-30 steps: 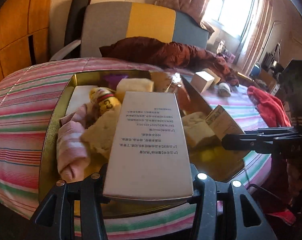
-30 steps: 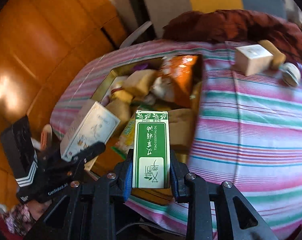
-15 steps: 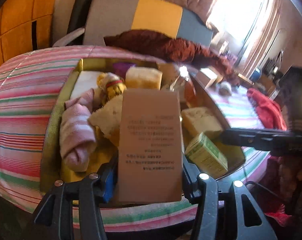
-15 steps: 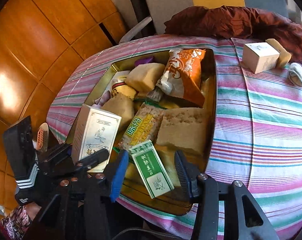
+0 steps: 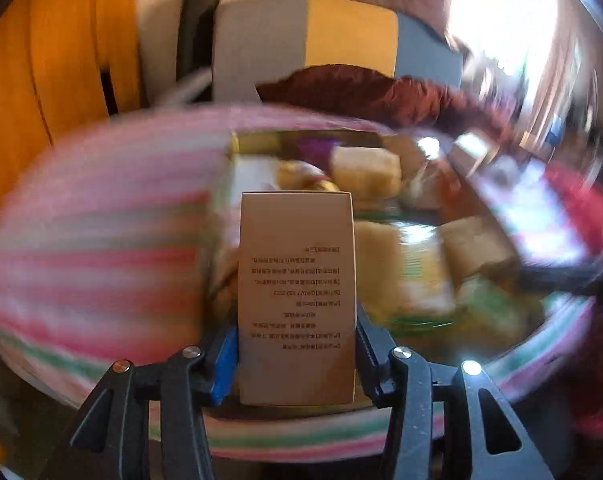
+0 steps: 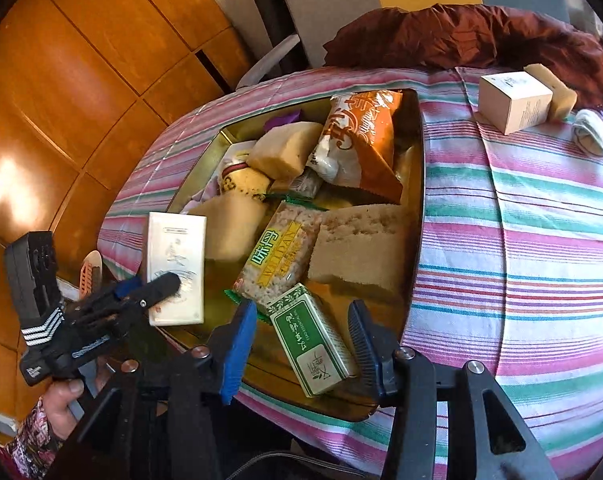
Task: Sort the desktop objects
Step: 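Open the right tool to drop the green box while the left tool drops the white box, then move both open tools back toward the remaining items on the bed cover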
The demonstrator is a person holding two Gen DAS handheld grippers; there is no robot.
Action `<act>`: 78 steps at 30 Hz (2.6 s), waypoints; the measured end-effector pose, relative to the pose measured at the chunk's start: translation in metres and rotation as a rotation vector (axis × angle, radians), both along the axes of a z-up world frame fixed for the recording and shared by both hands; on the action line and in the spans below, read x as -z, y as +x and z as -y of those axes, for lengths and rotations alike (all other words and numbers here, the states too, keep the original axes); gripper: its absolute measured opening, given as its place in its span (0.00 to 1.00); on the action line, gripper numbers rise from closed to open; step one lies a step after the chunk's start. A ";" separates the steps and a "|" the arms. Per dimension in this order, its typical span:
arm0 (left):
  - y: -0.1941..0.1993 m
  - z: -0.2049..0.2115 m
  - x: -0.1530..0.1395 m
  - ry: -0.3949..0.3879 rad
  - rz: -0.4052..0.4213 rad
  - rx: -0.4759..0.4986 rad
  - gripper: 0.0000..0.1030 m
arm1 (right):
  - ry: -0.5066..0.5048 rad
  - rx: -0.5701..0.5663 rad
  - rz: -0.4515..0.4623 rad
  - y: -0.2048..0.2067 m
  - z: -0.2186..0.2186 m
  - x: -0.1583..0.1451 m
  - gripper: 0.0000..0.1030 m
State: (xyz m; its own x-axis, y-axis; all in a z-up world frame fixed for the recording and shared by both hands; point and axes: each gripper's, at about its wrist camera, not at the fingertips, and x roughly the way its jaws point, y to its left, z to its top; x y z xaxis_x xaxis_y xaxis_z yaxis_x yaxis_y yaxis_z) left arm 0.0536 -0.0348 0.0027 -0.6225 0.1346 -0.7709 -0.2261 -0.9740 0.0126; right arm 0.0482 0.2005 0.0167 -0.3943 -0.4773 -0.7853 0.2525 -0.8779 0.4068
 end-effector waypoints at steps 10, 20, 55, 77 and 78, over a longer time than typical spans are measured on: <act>0.005 0.013 -0.030 0.172 -0.005 0.126 0.52 | -0.031 0.008 0.006 0.000 -0.002 0.001 0.48; -0.042 0.034 -0.020 0.400 0.097 -0.059 0.44 | -0.033 0.000 0.013 -0.002 0.002 0.004 0.48; -0.036 -0.042 -0.026 0.450 0.185 0.043 0.55 | -0.068 0.136 -0.043 -0.010 -0.059 -0.009 0.47; -0.078 -0.188 -0.038 0.314 0.213 0.245 0.57 | 0.149 0.574 -0.081 -0.171 -0.264 0.006 0.66; -0.079 -0.191 -0.037 0.306 0.215 0.247 0.57 | 0.154 0.575 -0.068 -0.180 -0.265 0.011 0.66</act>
State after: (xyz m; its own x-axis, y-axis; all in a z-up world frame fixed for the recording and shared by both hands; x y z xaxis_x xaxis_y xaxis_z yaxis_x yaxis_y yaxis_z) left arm -0.0258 0.1561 0.0400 -0.3727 0.5009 -0.7811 -0.4186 -0.8420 -0.3403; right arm -0.1322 0.4651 0.0059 -0.6078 -0.0550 -0.7922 -0.2595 -0.9291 0.2636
